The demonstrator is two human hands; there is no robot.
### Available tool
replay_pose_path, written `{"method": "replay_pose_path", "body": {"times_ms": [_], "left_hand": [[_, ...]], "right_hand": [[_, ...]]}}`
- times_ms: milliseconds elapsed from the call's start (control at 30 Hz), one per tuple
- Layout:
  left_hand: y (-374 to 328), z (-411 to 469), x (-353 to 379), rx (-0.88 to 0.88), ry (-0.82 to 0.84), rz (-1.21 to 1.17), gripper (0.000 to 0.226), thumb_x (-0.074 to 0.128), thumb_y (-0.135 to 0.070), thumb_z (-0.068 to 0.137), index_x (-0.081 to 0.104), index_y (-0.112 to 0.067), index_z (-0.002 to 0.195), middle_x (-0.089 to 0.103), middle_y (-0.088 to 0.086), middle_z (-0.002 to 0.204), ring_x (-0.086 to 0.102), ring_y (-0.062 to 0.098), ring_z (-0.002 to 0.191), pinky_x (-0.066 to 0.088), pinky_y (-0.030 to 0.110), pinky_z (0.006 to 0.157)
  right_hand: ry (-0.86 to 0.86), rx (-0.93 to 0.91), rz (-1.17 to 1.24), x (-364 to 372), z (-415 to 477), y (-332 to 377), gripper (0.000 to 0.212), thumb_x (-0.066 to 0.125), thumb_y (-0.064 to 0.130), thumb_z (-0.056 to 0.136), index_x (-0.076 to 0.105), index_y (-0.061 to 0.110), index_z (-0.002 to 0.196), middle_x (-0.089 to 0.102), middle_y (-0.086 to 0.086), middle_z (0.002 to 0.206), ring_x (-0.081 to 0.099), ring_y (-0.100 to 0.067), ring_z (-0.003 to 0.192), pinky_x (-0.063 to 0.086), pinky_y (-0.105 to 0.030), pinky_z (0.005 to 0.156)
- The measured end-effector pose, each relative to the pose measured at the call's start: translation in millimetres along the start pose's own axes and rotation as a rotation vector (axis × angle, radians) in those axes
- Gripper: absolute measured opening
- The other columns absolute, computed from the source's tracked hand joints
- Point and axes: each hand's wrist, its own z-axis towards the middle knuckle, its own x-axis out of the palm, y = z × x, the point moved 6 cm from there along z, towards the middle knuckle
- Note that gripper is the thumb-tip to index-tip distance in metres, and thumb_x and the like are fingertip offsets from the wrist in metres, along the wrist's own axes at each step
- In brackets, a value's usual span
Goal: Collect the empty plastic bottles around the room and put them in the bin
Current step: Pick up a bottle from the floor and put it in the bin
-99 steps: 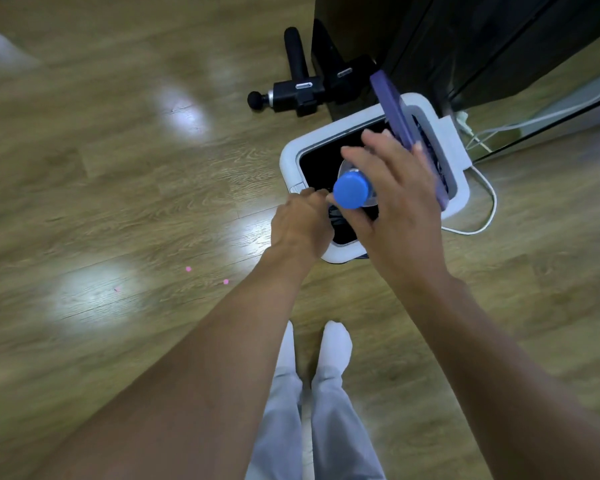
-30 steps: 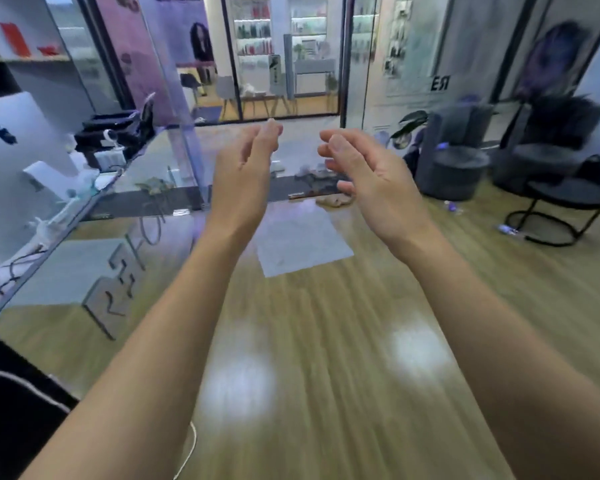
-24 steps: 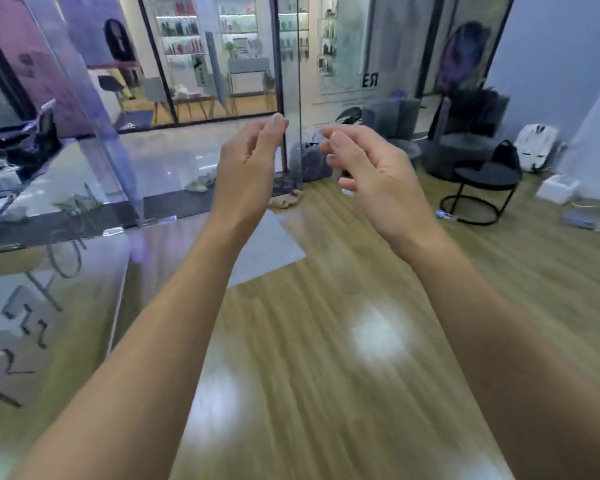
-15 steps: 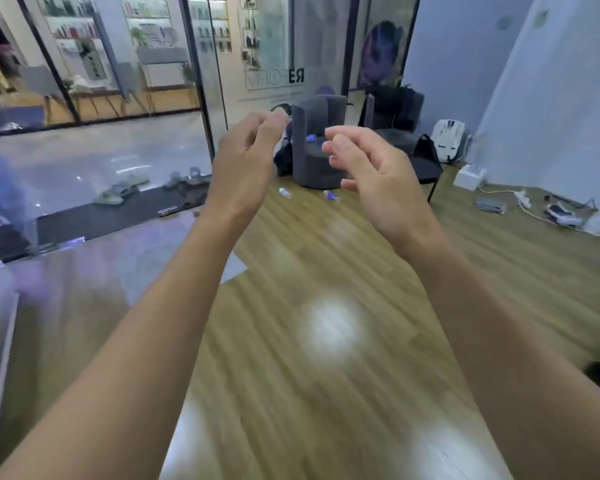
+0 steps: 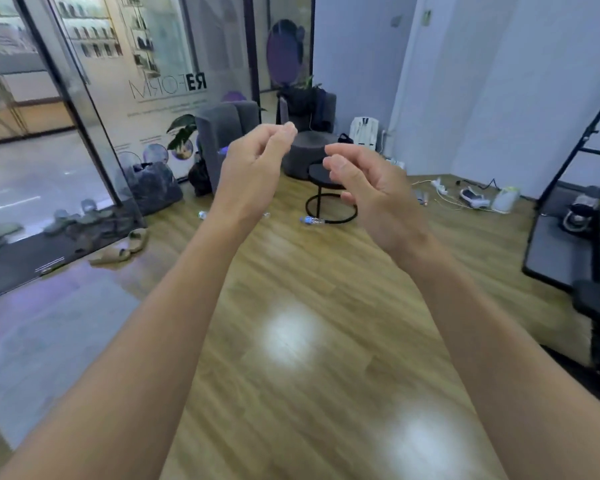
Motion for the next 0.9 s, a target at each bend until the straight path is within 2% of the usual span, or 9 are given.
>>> {"method": "replay_pose_path", "body": {"times_ms": [133,300,467,633,667,800,900], "left_hand": [[13.2,72.4,56.3,0.000,0.012,0.000,0.034,0.047,-0.044,0.092,0.070,-0.020,0.102,0.059,0.000,0.088,0.055,0.008,0.082,0.047,0.034,0.082],[40.7,157.4,112.2,-0.002,0.036,0.019,0.035,0.046,-0.048,0.091,0.070,-0.024,0.102,0.065,-0.012,0.086,0.060,0.006,0.087,0.051,0.040,0.092],[87.1,249.3,154.6,0.010,0.046,0.022,0.033,0.047,-0.042,0.098,0.070,-0.020,0.107,0.061,-0.002,0.091,0.056,0.006,0.084,0.051,0.042,0.092],[145.2,351.6,191.4,0.003,0.062,0.023,0.029,0.045,-0.040,0.101,0.067,-0.023,0.110,0.066,0.009,0.099,0.057,0.005,0.084,0.052,0.039,0.091],[155.9,373.0,198.4,-0.009,0.071,0.027,0.028,0.045,-0.039,0.101,0.066,-0.024,0.110,0.067,0.008,0.099,0.057,0.005,0.085,0.051,0.039,0.092],[192.8,463.3,227.6,-0.010,0.091,0.045,0.029,0.045,-0.040,0.101,0.065,-0.025,0.114,0.063,-0.018,0.091,0.057,-0.001,0.090,0.051,0.038,0.096],[221.3,520.4,257.1,-0.023,0.108,0.059,0.032,0.044,-0.041,0.100,0.066,-0.023,0.117,0.063,-0.019,0.091,0.057,0.000,0.092,0.050,0.040,0.098]], "right_hand": [[0.001,0.009,-0.009,-39.2,73.0,-42.0,0.030,0.053,0.035,0.099,0.063,0.025,0.125,0.066,0.023,0.111,0.061,0.007,0.107,0.049,-0.020,0.091],[-0.002,0.028,-0.041,-72.4,159.9,-92.8,0.033,0.053,0.036,0.099,0.062,0.025,0.128,0.066,0.019,0.116,0.061,0.005,0.109,0.050,-0.027,0.097],[-0.002,0.038,-0.066,-88.1,248.2,-154.5,0.033,0.052,0.038,0.100,0.061,0.027,0.129,0.065,0.019,0.120,0.060,0.004,0.112,0.050,-0.029,0.098],[-0.016,0.068,-0.075,-93.8,341.8,-219.8,0.031,0.051,0.035,0.101,0.060,0.027,0.129,0.066,0.016,0.121,0.061,0.007,0.109,0.050,-0.020,0.093],[-0.011,0.082,-0.077,-95.1,360.6,-231.7,0.031,0.051,0.035,0.101,0.060,0.027,0.129,0.066,0.016,0.121,0.061,0.008,0.108,0.049,-0.019,0.092],[-0.044,0.111,-0.106,-111.3,436.0,-278.7,0.032,0.052,0.036,0.100,0.060,0.027,0.129,0.066,0.018,0.121,0.060,0.010,0.108,0.050,-0.025,0.095],[-0.080,0.132,-0.105,-125.8,486.4,-316.6,0.031,0.053,0.037,0.099,0.061,0.027,0.128,0.067,0.016,0.122,0.060,0.007,0.112,0.050,-0.032,0.101]]}}
